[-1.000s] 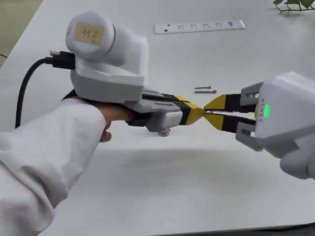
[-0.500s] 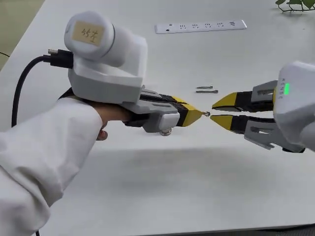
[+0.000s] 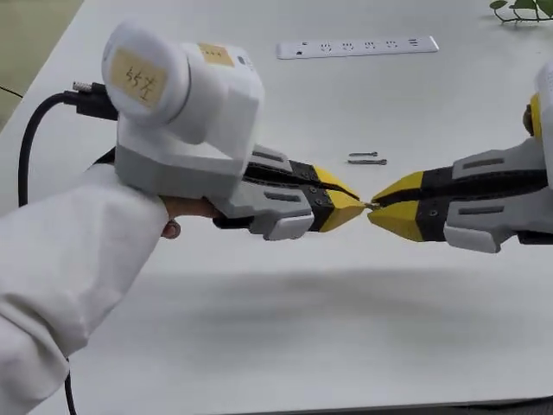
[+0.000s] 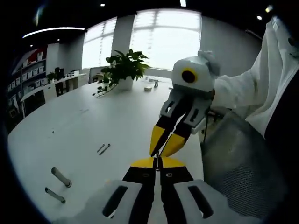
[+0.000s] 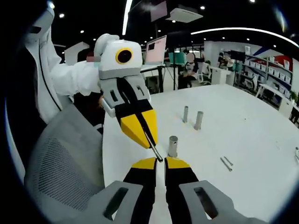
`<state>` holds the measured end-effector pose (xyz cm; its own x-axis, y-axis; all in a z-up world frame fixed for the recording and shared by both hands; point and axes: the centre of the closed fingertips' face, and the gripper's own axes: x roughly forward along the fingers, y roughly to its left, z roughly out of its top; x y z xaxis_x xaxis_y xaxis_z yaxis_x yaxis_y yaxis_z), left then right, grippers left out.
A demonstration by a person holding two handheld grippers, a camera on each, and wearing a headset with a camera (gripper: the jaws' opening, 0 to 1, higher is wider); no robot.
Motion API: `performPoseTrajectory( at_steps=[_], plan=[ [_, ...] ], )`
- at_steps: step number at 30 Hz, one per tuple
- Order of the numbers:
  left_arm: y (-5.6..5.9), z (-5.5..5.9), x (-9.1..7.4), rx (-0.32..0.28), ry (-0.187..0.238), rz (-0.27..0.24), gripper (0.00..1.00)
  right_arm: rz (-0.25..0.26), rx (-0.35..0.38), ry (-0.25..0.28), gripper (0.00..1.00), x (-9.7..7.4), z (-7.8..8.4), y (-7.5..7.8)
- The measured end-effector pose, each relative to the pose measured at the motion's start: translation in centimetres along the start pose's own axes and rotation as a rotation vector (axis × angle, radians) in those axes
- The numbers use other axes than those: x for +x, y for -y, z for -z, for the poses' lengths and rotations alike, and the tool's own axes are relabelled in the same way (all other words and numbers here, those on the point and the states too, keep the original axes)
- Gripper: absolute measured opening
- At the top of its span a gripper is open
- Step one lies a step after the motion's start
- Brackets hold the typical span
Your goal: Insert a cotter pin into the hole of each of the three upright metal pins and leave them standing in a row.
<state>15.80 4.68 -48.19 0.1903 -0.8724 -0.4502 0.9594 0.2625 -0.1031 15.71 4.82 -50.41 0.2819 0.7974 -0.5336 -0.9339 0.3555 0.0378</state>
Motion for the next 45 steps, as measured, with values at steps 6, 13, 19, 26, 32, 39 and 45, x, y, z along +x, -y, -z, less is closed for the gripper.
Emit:
performPoseTrajectory(
  at_steps=[6,13,19,26,32,39,45],
  plan=[
    [0.6,0.7,0.0,0.134,-0.047,0.032,0.0,-0.031,-0.006,-0.013,0.0,0.1,0.3,-0.9],
    [1.2,1.3,0.0,0.188,-0.08,0.06,0.0,-0.074,-0.025,-0.03,0.0,-0.1,0.3,-1.9],
    [1.5,1.5,-0.1,0.22,-0.095,0.087,0.0,-0.102,-0.032,-0.041,0.0,-0.4,0.4,-2.1],
    [1.7,2.2,-0.1,0.225,-0.122,0.09,0.0,-0.122,-0.006,-0.031,0.0,-0.5,0.1,-2.4],
    [1.3,2.2,-0.1,0.233,-0.124,0.076,0.01,-0.129,-0.008,-0.033,0.0,-0.4,0.2,-2.3],
    [0.5,2.0,-0.2,0.219,-0.111,0.048,0.08,-0.134,-0.002,-0.017,0.0,-0.1,0.2,-2.0],
    [-1.7,2.7,-0.9,0.212,-0.132,-0.029,0.18,-0.1,0.006,-0.024,0.0,0.2,0.5,-0.6]
  ],
)
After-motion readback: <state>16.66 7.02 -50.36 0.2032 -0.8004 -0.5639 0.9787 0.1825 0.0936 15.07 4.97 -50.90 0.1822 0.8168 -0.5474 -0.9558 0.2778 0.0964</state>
